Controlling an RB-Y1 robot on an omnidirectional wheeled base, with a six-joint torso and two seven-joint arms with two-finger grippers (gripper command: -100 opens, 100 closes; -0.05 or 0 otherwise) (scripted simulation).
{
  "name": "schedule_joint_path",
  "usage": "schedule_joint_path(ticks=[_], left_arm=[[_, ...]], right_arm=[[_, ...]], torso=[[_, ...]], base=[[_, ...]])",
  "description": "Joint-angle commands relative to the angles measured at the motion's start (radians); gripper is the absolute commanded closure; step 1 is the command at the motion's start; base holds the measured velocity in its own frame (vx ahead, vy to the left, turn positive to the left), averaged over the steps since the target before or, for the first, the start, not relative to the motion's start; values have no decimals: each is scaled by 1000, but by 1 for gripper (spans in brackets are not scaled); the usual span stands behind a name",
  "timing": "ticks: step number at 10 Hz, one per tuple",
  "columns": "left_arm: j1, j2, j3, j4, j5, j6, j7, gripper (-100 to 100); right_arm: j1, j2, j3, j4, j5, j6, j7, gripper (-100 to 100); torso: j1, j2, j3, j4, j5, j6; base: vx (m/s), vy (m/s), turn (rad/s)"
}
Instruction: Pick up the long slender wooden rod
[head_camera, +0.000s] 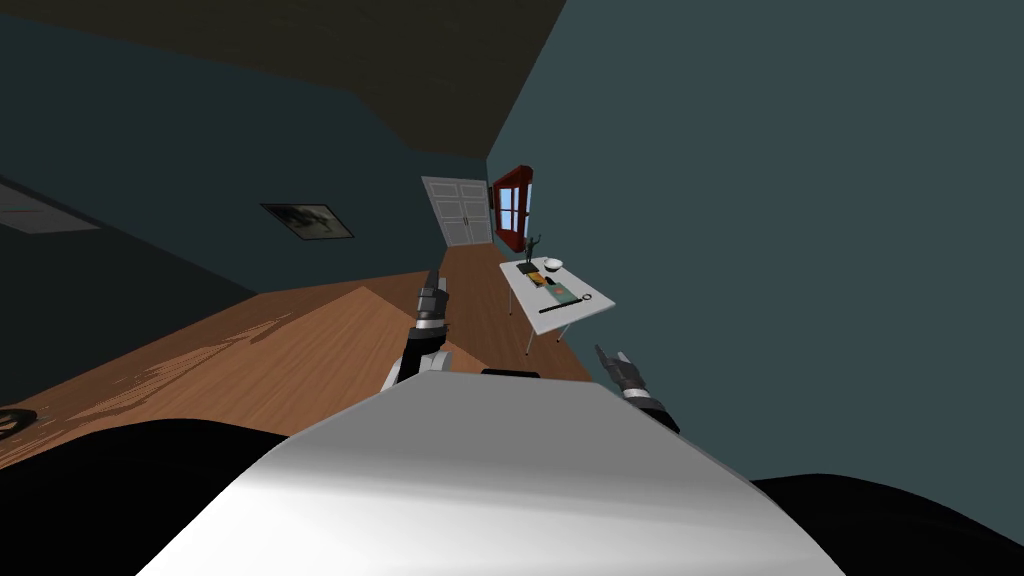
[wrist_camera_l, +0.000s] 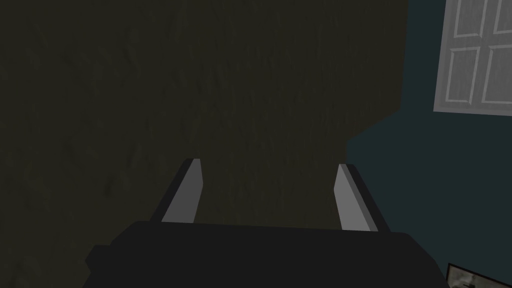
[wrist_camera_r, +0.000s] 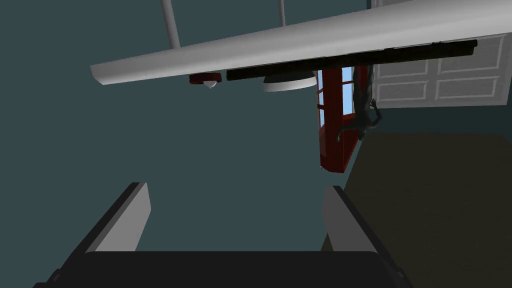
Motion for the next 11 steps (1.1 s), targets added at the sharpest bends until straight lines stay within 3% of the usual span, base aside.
schedule_joint_path(ticks=[1,2,5,6,9,10,11], left_arm=[[0,0,0,0,0,0,0,0],[0,0,0,0,0,0,0,0],[0,0,0,0,0,0,0,0],[0,0,0,0,0,0,0,0],[0,0,0,0,0,0,0,0],[0,0,0,0,0,0,0,0],[0,0,0,0,0,0,0,0]], right_arm=[[41,-25,-17,39,46,-20,50,-100],[41,-25,-17,39,46,-20,68,-100],[108,-81,-47,108,126,-54,163,-100],[108,-81,-47,108,126,-54,177,-100],[177,-145,-78,172,203,-93,263,-100],[177,-145,-78,172,203,-93,287,-100],[212,-180,-93,203,241,-115,318,-100]], torso=[[0,0,0,0,0,0],[0,-1,0,0,0,0],[-1,0,0,0,0,0],[-1,-1,0,0,0,0],[-2,-5,-3,-1,0,0],[-2,-5,-3,-1,-1,0],[-2,-3,-2,-1,0,0]], base=[[43,131,7],[20,128,-2],[30,130,13],[55,116,-1],[100,112,22],[59,102,15],[102,127,35]])
